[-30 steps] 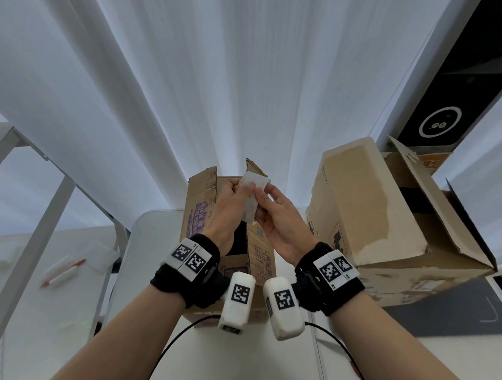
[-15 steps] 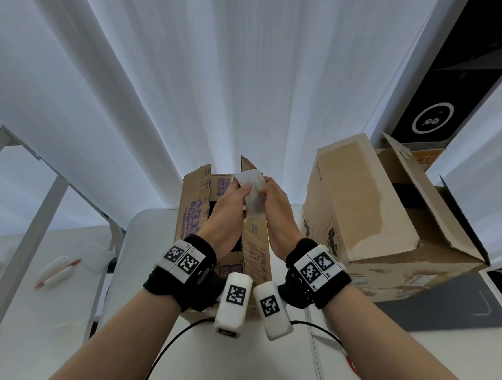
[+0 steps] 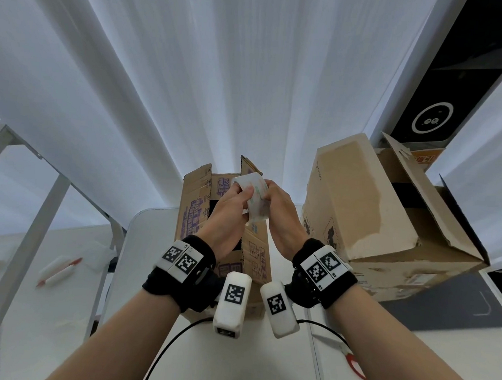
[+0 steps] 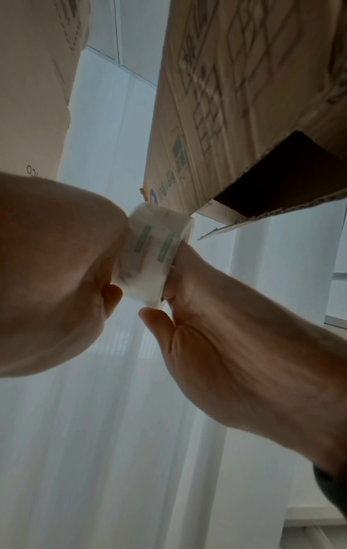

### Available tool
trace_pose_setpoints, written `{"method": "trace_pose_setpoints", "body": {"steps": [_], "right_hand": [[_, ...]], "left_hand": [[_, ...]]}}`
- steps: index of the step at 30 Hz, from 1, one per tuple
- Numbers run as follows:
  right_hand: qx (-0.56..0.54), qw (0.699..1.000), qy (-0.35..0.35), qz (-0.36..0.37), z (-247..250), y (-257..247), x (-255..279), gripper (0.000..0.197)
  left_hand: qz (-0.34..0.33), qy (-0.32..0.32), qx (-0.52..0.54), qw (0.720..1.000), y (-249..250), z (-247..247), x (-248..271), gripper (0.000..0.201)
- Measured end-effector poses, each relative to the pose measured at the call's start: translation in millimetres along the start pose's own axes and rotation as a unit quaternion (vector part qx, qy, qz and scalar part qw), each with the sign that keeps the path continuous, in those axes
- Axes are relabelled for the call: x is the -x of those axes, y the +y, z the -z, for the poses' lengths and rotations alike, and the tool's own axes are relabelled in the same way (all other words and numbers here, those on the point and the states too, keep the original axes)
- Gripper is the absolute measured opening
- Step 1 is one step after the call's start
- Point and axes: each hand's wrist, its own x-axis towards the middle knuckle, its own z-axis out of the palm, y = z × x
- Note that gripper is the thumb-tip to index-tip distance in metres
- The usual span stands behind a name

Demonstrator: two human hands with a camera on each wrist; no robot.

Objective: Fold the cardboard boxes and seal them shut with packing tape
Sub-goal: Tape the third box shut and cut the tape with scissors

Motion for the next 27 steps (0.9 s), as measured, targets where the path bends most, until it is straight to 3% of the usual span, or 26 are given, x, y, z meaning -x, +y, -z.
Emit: {"method": "trace_pose_setpoints", "body": {"steps": [4,15,20,27], "right_hand": [[-0.034,0.999,0.005,-0.022,-2.0,-0.5,1.5,0.039],[0.017,1.000,0.006,-0.004,-4.6,1.5,4.3,0.038],[-0.033,0.999,-0.003,-0.033,-4.0,-0.8,5.3,0.038],[0.007,1.000,0.000,-0.019,-7.3,-0.5,1.7,0.039]], "left_hand": [[0.000,0.000,0.001,1.000,0.3,1.5,1.6,0.036],[-0.002,0.007,0.011,1.000,-2.6,3.8,5.4,0.036],[-0.002,0.004,0.019,1.000,-0.6,6.1,5.3,0.036],[-0.002,0.001,0.039,0.999,-1.4,7.2,4.2,0.036]]}}
